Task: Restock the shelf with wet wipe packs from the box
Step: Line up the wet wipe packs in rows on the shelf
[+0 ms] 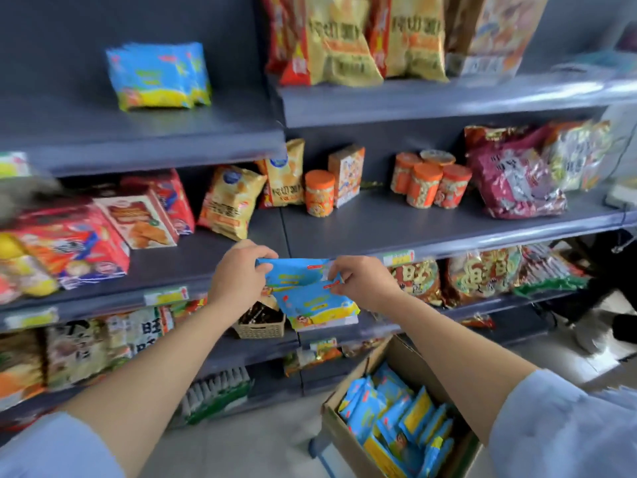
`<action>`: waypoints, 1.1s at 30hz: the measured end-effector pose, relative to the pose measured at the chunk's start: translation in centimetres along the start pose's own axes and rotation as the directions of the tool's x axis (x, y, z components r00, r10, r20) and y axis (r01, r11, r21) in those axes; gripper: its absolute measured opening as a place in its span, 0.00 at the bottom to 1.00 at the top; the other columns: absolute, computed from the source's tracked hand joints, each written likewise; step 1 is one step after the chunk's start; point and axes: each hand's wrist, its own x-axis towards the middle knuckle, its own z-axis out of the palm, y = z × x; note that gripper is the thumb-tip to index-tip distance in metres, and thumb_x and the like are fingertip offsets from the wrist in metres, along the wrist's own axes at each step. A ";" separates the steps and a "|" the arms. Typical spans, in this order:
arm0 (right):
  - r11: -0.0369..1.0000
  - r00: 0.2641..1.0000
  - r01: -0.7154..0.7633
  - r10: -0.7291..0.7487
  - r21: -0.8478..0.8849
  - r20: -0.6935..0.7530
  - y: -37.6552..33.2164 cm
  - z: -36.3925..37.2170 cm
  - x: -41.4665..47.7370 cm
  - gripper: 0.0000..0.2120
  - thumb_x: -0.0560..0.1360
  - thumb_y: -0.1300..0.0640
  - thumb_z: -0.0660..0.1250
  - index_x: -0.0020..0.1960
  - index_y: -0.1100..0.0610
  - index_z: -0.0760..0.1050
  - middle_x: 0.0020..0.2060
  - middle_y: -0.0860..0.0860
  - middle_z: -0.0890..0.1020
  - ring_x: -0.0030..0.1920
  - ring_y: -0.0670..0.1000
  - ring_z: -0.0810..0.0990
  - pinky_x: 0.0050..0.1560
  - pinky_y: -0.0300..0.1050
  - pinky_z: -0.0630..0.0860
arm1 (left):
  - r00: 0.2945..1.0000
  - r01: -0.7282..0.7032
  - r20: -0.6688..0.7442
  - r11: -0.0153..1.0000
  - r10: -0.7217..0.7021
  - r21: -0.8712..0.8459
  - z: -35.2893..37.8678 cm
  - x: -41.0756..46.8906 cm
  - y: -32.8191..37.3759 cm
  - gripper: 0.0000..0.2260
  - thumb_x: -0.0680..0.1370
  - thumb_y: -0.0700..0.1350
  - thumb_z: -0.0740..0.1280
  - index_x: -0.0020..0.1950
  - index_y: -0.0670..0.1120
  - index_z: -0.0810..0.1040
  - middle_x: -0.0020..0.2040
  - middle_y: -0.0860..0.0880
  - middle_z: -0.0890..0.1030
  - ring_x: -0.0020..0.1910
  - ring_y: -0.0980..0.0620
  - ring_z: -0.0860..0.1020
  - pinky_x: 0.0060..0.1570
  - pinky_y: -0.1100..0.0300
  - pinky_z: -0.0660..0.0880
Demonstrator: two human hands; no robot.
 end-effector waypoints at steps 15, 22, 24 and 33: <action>0.962 0.947 0.258 -0.233 0.092 -0.220 -18.3 -3.8 3.1 0.06 0.68 0.60 0.76 0.43 0.54 0.81 0.36 0.47 0.79 0.34 0.45 0.73 0.40 0.45 0.74 | 0.946 -0.076 -0.316 0.997 0.069 -0.010 -21.4 0.1 -5.2 0.04 0.75 0.39 0.70 0.45 0.48 0.79 0.44 0.50 0.78 0.42 0.50 0.75 0.39 0.58 0.69; 0.930 0.902 0.325 -0.249 0.174 -0.354 -24.2 -5.6 4.7 0.05 0.69 0.61 0.76 0.41 0.55 0.81 0.33 0.47 0.80 0.34 0.45 0.76 0.39 0.43 0.75 | 0.893 -0.110 -0.442 0.993 0.081 -0.039 -27.7 1.9 -6.8 0.04 0.74 0.39 0.70 0.45 0.48 0.80 0.42 0.51 0.78 0.42 0.51 0.76 0.42 0.57 0.71; 0.918 0.890 0.349 -0.262 0.189 -0.374 -25.4 -6.4 5.7 0.05 0.69 0.61 0.76 0.41 0.54 0.81 0.33 0.46 0.79 0.33 0.44 0.76 0.36 0.42 0.75 | 0.880 -0.106 -0.470 0.992 0.064 -0.063 -29.0 3.0 -7.1 0.04 0.74 0.39 0.70 0.45 0.48 0.80 0.40 0.51 0.78 0.42 0.51 0.77 0.42 0.57 0.73; 0.884 0.841 0.420 -0.294 0.207 -0.454 -27.6 -10.4 13.3 0.06 0.69 0.61 0.76 0.44 0.57 0.82 0.38 0.53 0.83 0.37 0.47 0.78 0.43 0.43 0.77 | 0.810 -0.083 -0.587 0.989 -0.004 -0.122 -33.1 9.7 -7.5 0.05 0.74 0.38 0.70 0.45 0.48 0.80 0.44 0.49 0.80 0.42 0.52 0.77 0.37 0.60 0.73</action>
